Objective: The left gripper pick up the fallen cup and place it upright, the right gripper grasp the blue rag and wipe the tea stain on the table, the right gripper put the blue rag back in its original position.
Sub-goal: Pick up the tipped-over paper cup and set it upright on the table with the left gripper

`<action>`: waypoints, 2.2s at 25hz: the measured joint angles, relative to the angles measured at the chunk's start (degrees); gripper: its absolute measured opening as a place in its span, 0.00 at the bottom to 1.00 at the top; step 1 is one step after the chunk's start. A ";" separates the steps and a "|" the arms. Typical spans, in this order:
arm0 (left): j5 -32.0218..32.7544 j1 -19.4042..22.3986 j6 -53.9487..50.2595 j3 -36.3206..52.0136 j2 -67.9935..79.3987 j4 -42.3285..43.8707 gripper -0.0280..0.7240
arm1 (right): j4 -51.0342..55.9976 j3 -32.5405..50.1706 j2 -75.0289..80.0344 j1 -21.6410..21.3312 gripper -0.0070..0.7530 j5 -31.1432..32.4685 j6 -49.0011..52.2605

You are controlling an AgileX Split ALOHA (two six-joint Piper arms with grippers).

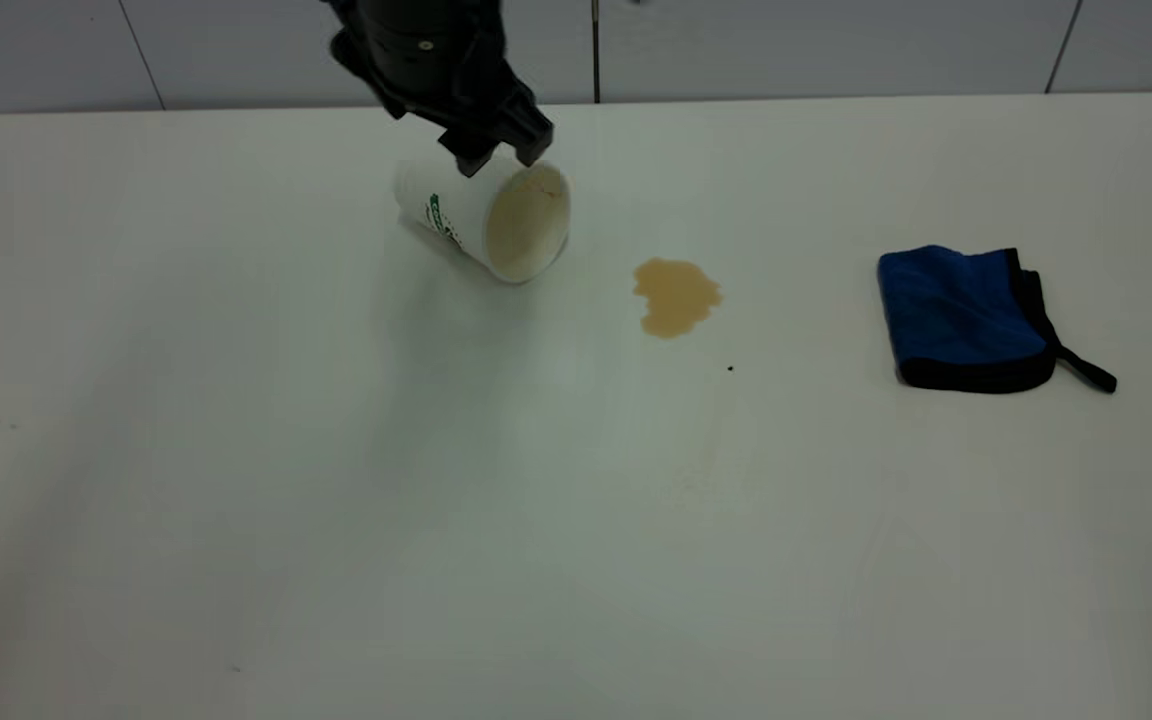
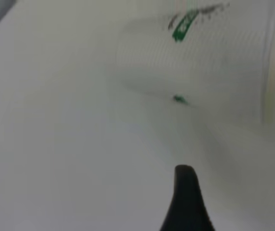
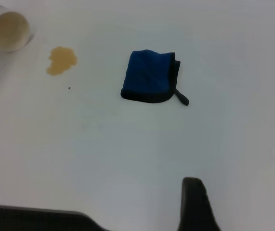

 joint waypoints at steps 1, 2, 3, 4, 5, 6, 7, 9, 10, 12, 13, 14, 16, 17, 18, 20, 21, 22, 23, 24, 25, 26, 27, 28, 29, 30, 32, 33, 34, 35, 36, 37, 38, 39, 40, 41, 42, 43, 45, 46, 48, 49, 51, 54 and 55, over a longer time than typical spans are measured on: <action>0.14 -0.63 -0.84 -1.61 1.67 1.23 0.82 | 0.00 0.00 0.00 0.00 0.68 0.00 0.00; 0.21 -1.29 -1.64 -2.81 3.30 2.46 0.82 | 0.00 0.00 0.00 0.00 0.68 0.00 0.00; 0.34 -1.79 -2.32 -4.08 4.55 3.58 0.82 | 0.00 0.00 0.00 0.00 0.68 0.00 0.00; 0.40 -2.14 -3.21 -5.15 5.88 4.50 0.82 | 0.00 0.00 0.00 0.00 0.68 0.00 0.00; 0.54 -2.32 -4.35 -6.01 7.03 5.62 0.82 | 0.00 0.00 0.00 0.00 0.68 0.00 0.00; 0.58 -2.47 -5.90 -6.55 7.96 6.95 0.82 | 0.00 0.00 0.00 0.00 0.68 0.00 0.00; 0.71 -2.59 -7.59 -7.04 8.61 8.60 0.82 | 0.00 0.00 0.00 0.00 0.68 0.00 0.00; 1.06 -2.77 -12.42 -7.36 9.68 12.48 0.82 | 0.00 0.00 0.00 0.00 0.68 0.00 0.00; 1.06 -2.83 -14.62 -7.36 9.94 15.04 0.82 | 0.00 0.00 0.00 0.00 0.68 0.00 0.00; 1.06 -2.83 -19.48 -7.55 10.61 19.34 0.81 | 0.00 0.00 0.00 0.00 0.68 0.00 0.00; 1.06 -2.83 -21.39 -7.61 10.91 21.13 0.80 | 0.00 0.00 0.00 0.00 0.68 0.00 0.00; 0.87 -2.83 -22.54 -7.73 11.11 22.55 0.79 | 0.00 0.00 0.00 0.00 0.68 0.00 0.00; 0.59 -2.83 -23.96 -7.83 11.74 24.36 0.78 | 0.00 0.00 0.00 0.00 0.68 0.00 0.00; 0.33 -2.83 -24.19 -7.83 12.05 25.12 0.77 | 0.00 0.00 0.00 0.00 0.68 0.00 0.00; 0.11 -2.83 -24.27 -7.83 12.40 25.27 0.76 | 0.00 0.00 0.00 0.00 0.68 0.00 0.00; -0.29 -2.83 -24.46 -7.83 13.24 25.54 0.75 | 0.00 0.00 0.00 0.00 0.68 0.00 0.00; -0.53 -2.83 -24.46 -7.83 13.58 25.62 0.75 | 0.00 0.00 0.00 0.00 0.68 0.00 0.00; -0.60 -2.83 -24.54 -7.83 13.96 25.84 0.75 | 0.00 0.00 0.00 0.00 0.68 0.00 0.00; -0.73 -2.83 -24.70 -7.83 14.24 26.34 0.75 | 0.00 0.00 0.00 0.00 0.68 0.00 0.00; -0.95 -2.83 -24.90 -7.83 14.46 26.73 0.75 | 0.00 0.00 0.00 0.00 0.68 0.00 0.00; -1.00 -2.83 -25.02 -7.94 14.72 27.12 0.75 | 0.00 0.00 0.00 0.00 0.68 0.00 0.00; -1.00 -2.83 -25.18 -8.19 15.05 27.48 0.75 | 0.00 0.00 0.00 0.00 0.68 0.00 0.00; -1.00 -2.83 -25.30 -8.56 15.49 27.97 0.74 | 0.00 0.00 0.00 0.00 0.68 0.00 0.00; -0.94 -2.83 -25.44 -9.01 15.93 28.60 0.74 | 0.00 0.00 0.00 0.00 0.68 0.00 0.00; -0.64 -2.83 -25.92 -9.44 16.41 29.29 0.74 | 0.00 0.00 0.00 0.00 0.68 0.00 0.00; -0.32 -2.83 -26.70 -9.84 16.84 29.73 0.74 | 0.00 0.00 0.00 0.00 0.68 0.00 0.00; 0.44 -2.83 -28.14 -10.35 17.44 30.27 0.74 | 0.00 0.00 0.00 0.00 0.68 0.00 0.00; 0.87 -2.83 -28.75 -10.48 17.67 30.62 0.74 | 0.00 0.00 0.00 0.00 0.68 0.00 0.00; 1.15 -2.83 -29.14 -10.52 17.80 31.02 0.74 | 0.00 0.00 0.00 0.00 0.68 0.00 0.00; 1.60 -2.83 -29.50 -10.59 17.96 31.69 0.74 | 0.00 0.00 0.00 0.00 0.68 0.00 0.00; 1.99 -2.83 -30.05 -10.65 18.17 32.68 0.74 | 0.00 0.00 0.00 0.00 0.68 0.00 0.00; 2.20 -2.77 -30.55 -10.65 18.37 33.50 0.74 | 0.00 0.00 0.00 0.00 0.68 0.00 0.00; 2.48 -2.71 -31.12 -10.65 18.75 34.21 0.74 | 0.00 0.00 0.00 0.00 0.68 0.00 0.00; 2.95 -2.66 -31.58 -10.70 19.05 34.79 0.74 | 0.00 0.00 0.00 0.00 0.68 0.00 0.00; 3.38 -2.52 -32.04 -10.70 19.49 35.27 0.73 | 0.00 0.00 0.00 0.00 0.68 0.00 0.00; 3.73 -2.31 -32.54 -10.70 20.00 35.83 0.72 | 0.00 0.00 0.00 0.00 0.68 0.00 0.00; 4.40 -2.20 -33.16 -10.70 20.38 36.50 0.71 | 0.00 0.00 0.00 0.00 0.68 0.00 0.00; 5.17 -2.02 -34.10 -10.70 20.74 37.31 0.68 | 0.00 0.00 0.00 0.00 0.68 0.00 0.00; 6.33 -1.92 -35.98 -10.70 21.18 39.16 0.61 | 0.00 0.00 0.00 0.00 0.68 0.00 0.00; 6.75 -1.87 -36.62 -10.70 21.23 40.14 0.54 | 0.00 0.00 0.00 0.00 0.68 0.00 0.00; 7.31 -1.86 -37.73 -10.70 21.23 42.23 0.38 | 0.00 0.00 0.00 0.00 0.68 0.00 0.00; 7.43 -1.86 -37.79 -10.70 21.23 43.05 0.28 | 0.00 0.00 0.00 0.00 0.68 0.00 0.00; 8.57 -1.85 -37.28 -10.77 21.12 43.76 0.13 | 0.00 0.00 0.00 0.00 0.68 0.00 0.00; 8.96 -1.67 -34.02 -11.20 19.70 40.38 0.06 | 0.00 0.00 0.00 0.00 0.68 0.00 0.00; 8.76 -1.56 -32.03 -11.34 18.84 38.31 0.05 | 0.00 0.00 0.00 0.00 0.68 0.00 0.00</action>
